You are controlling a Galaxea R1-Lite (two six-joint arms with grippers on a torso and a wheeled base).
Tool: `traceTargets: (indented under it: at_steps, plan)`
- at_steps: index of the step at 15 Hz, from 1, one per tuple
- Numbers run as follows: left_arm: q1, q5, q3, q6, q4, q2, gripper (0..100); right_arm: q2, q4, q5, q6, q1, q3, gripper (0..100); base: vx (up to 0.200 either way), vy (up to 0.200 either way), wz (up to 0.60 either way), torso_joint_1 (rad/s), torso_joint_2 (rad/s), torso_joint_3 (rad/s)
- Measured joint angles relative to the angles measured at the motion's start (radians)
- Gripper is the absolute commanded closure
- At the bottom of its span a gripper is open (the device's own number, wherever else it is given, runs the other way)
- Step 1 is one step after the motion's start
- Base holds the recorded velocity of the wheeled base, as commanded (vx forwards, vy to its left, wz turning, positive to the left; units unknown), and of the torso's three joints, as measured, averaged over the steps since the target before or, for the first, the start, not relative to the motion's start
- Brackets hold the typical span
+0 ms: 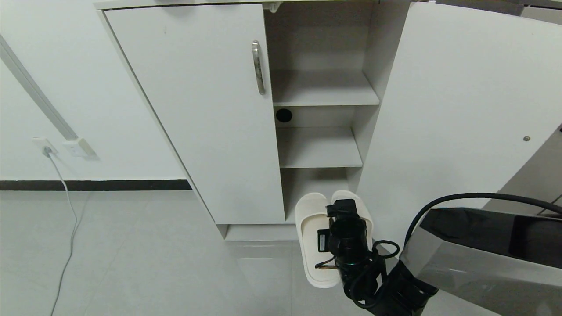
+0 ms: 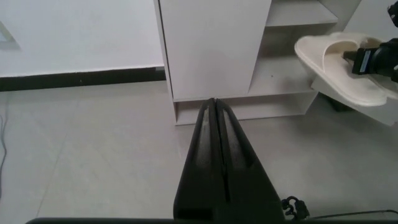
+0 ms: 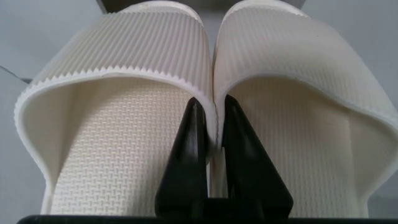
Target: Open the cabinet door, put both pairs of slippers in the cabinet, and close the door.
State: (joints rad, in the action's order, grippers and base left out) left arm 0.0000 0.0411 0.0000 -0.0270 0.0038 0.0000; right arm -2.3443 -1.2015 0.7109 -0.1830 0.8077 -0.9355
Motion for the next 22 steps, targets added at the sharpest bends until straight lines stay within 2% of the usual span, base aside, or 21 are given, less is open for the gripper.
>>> traceTargets:
  at_steps: [2,4,7,19,22]
  plan:
    - [0.000,0.000,0.000,0.000,0.000,0.000,100,-0.027,-0.163,0.000,0.090,-0.010,0.013,100,0.000,0.000,0.00,0.000,0.00,0.000]
    - [0.000,0.000,0.000,-0.001,0.000,0.000,100,-0.055,-0.238,-0.001,0.132,-0.017,0.020,100,0.000,0.000,0.00,0.000,0.00,0.000]
    - [0.000,0.000,0.000,0.000,0.000,0.000,100,-0.069,-0.263,-0.002,0.134,-0.019,0.018,100,0.000,0.000,0.00,0.000,0.00,0.000]
    - [0.000,0.000,0.000,0.003,0.000,0.000,100,-0.068,-0.304,-0.002,0.149,-0.018,0.017,100,0.200,0.000,0.00,0.000,0.00,0.000]
    - [0.000,0.000,0.000,0.003,-0.001,0.000,100,-0.069,-0.261,-0.008,0.149,-0.026,-0.010,100,0.000,0.000,0.00,0.000,0.00,0.000]
